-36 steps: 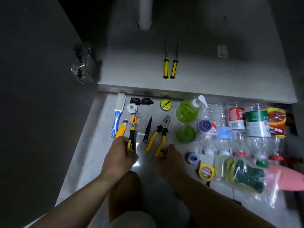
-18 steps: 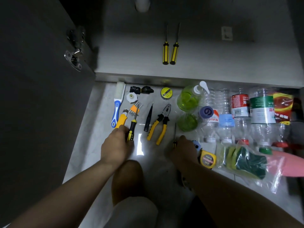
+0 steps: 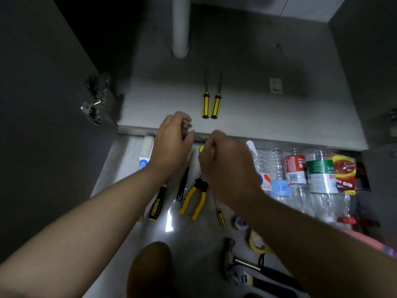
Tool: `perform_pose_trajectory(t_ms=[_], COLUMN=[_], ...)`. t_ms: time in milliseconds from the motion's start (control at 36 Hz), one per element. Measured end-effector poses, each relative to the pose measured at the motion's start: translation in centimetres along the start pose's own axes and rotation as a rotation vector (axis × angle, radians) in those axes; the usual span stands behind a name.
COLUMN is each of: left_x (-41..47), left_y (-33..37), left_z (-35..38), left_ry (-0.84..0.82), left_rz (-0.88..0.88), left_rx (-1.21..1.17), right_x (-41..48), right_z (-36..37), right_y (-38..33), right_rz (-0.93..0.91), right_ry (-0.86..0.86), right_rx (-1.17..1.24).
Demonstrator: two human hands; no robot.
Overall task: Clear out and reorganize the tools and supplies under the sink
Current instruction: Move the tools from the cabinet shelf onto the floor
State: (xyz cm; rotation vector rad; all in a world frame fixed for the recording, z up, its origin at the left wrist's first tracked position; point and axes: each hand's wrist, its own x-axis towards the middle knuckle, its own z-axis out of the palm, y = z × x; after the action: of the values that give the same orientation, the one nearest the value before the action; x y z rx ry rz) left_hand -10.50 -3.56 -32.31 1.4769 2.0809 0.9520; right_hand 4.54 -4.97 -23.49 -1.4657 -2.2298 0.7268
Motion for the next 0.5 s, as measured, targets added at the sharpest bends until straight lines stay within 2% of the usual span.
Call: perform_pose_trajectory(t_ms=[83,222,333,500], left_x=[4.1,8.7,10.3,10.2], left_y=[1.3,3.4,3.7,3.4], left_z=[0.9,2.5,2.9,1.4], left_ry=[-0.030,-0.095,-0.149,-0.180], left_rz=[-0.021,-0.114,-0.105,-0.167], left_rx=[0.039,0.104,0.221,0.278], right_x=[4.4,10.9,13.9,16.8], right_z=[-2.3,-3.3,-1.4,2.2], right_y=[0.5,3.9,6.0,6.6], right_rz=[0.051,0.321,0.304,0.354], right_ry=[0.029,-0.083,-0.200,-0.239], right_rx=[-0.032,-0.062,-0.148,-0.228])
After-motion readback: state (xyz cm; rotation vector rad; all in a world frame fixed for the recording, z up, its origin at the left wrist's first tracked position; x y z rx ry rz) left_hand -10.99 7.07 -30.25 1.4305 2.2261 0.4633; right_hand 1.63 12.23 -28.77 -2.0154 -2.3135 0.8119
